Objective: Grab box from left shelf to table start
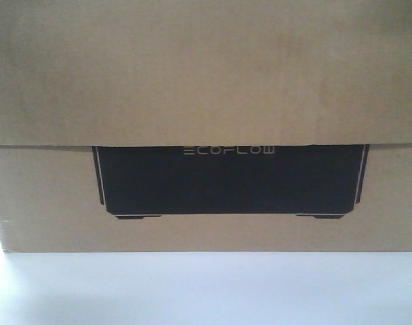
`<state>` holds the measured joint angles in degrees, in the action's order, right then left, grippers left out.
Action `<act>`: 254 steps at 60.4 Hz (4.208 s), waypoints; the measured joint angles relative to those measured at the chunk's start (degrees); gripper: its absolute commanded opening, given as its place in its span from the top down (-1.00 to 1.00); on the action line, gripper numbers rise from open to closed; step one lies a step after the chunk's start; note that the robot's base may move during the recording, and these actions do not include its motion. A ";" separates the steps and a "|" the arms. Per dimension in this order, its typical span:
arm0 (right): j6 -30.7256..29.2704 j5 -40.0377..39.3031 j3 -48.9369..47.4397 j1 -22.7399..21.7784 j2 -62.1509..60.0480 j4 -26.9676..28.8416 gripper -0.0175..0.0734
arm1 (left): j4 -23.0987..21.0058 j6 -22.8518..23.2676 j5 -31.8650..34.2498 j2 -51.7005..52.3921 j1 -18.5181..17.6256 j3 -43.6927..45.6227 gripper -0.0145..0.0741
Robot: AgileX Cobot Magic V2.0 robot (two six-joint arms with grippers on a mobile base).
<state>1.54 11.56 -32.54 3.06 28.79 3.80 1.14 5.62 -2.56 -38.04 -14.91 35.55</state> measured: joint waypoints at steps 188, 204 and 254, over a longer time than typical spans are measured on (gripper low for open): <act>-0.09 -13.14 34.28 -5.61 -29.42 0.00 0.58 | -5.55 -11.81 4.35 29.19 6.18 -28.96 0.86; -0.09 -13.14 34.28 -5.61 -29.42 0.00 0.58 | -6.28 -13.13 4.49 35.89 7.11 -37.12 0.86; -0.09 -13.14 34.28 -5.61 -29.42 0.00 0.58 | -6.28 -13.13 5.29 38.72 7.20 -37.11 0.86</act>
<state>1.44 -1.57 1.74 -2.55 -0.63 3.80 -5.15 -7.51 2.73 0.68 -7.71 -1.56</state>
